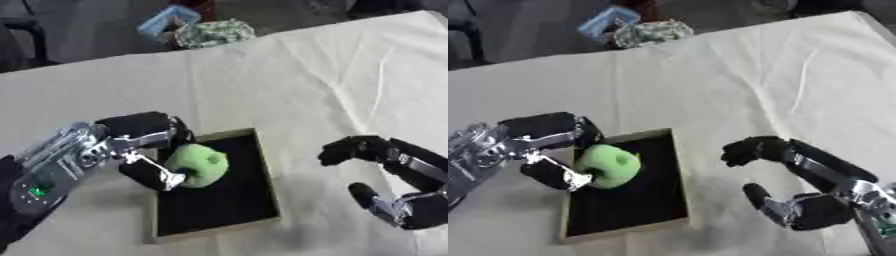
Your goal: Pick up objects on the table and place them in the box.
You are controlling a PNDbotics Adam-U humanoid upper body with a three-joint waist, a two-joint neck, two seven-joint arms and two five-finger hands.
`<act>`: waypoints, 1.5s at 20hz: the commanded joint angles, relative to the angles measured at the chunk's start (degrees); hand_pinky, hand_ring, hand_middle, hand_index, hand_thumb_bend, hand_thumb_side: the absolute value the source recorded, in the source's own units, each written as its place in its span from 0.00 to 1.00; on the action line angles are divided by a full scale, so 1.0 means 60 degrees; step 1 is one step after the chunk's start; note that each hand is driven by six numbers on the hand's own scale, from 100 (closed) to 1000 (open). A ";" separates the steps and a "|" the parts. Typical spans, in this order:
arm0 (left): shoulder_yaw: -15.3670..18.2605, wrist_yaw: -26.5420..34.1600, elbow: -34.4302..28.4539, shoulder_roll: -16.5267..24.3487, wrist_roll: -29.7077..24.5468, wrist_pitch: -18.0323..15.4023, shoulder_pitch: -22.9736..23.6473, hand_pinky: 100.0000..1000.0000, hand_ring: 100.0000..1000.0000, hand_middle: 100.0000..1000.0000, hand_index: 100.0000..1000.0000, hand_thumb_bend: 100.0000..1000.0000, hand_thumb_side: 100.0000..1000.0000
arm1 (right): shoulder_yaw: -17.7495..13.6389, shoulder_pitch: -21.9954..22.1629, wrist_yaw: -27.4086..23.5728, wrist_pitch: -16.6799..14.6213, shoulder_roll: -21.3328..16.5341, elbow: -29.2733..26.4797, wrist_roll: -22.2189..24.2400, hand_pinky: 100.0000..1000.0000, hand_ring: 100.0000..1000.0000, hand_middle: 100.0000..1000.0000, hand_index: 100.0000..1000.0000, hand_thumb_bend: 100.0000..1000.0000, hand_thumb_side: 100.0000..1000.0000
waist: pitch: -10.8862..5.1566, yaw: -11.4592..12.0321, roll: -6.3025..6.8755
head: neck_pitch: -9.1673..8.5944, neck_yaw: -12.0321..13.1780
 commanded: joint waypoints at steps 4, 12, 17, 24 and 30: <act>0.0141 0.0004 -0.0087 0.0099 -0.0155 -0.0112 -0.0113 0.70 0.69 0.68 0.80 0.08 0.38 | -0.0033 -0.0111 -0.0071 -0.0011 -0.0072 -0.0158 0.0016 0.78 0.77 0.77 0.91 0.00 0.46 | -0.0133 0.0022 -0.0049 | -0.0043 0.0030; 0.0401 0.0057 -0.0520 0.0177 0.0107 0.0345 -0.0053 0.76 0.78 0.80 0.91 0.39 0.66 | -0.0040 -0.0103 -0.0059 -0.0013 -0.0073 -0.0154 0.0010 0.78 0.77 0.77 0.91 0.00 0.46 | -0.0156 0.0079 -0.0057 | -0.0022 -0.0019; 0.0572 0.0193 -0.0977 0.0195 0.0725 0.0831 0.0017 0.77 0.79 0.81 0.92 0.43 0.73 | -0.0047 -0.0110 -0.0052 -0.0020 -0.0075 -0.0151 0.0003 0.78 0.77 0.77 0.91 0.00 0.46 | -0.0154 0.0085 -0.0078 | -0.0035 -0.0060; 0.1587 0.1126 -0.2426 0.0190 0.2207 0.1540 0.0606 0.72 0.76 0.78 0.89 0.30 0.76 | -0.0084 -0.0104 -0.0025 -0.0023 -0.0072 -0.0139 -0.0043 0.78 0.77 0.77 0.91 0.00 0.45 | -0.0156 0.0180 -0.0136 | -0.0033 -0.0113; 0.2882 0.2297 -0.2975 -0.0257 0.4308 0.1264 0.1671 0.69 0.74 0.76 0.87 0.25 0.77 | -0.0161 -0.0079 0.0016 -0.0031 -0.0060 -0.0142 -0.0154 0.78 0.77 0.77 0.91 0.00 0.45 | -0.0150 0.0350 -0.0211 | -0.0029 -0.0187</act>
